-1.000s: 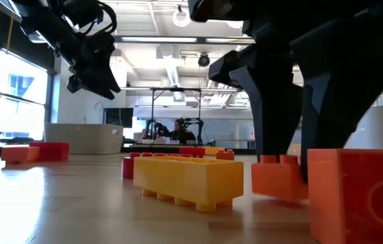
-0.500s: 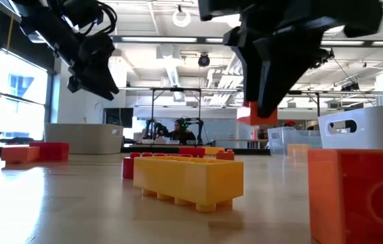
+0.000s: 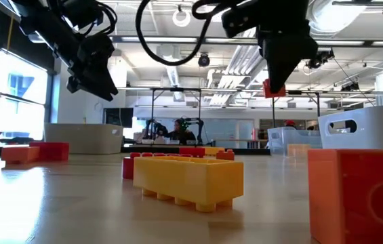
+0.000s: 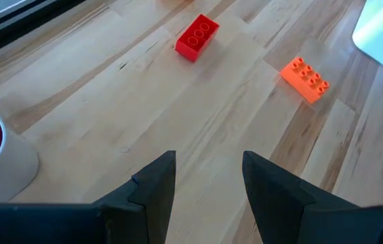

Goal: Sort & place blocks by color
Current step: Put the orange game piece into the white bin

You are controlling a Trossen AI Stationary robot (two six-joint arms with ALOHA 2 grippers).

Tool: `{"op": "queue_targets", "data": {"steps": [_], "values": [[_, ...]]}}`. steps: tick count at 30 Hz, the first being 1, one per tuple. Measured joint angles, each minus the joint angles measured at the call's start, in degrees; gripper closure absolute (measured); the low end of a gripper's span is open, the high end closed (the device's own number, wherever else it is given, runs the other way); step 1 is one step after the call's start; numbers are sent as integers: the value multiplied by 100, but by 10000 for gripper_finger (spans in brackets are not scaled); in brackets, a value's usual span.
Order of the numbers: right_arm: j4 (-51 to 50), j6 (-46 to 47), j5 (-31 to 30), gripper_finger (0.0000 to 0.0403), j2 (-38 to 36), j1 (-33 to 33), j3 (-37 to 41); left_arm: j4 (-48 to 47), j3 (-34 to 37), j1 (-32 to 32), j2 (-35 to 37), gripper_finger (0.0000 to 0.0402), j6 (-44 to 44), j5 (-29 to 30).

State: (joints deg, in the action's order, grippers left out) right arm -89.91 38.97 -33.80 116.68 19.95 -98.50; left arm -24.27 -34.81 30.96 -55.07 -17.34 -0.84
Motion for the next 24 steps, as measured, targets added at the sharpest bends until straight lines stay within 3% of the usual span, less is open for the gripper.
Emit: {"op": "queue_targets", "data": {"steps": [9,19,24], "values": [[-10,582,-129,301,-107,-134,0,-14,0,0,0,245,0,0],[3,263,-519,301,-299,-273,24,-24,0,1,0,245,0,0],[-17,549,-614,301,-873,-308,833,-37,0,1,0,245,0,1]]}}
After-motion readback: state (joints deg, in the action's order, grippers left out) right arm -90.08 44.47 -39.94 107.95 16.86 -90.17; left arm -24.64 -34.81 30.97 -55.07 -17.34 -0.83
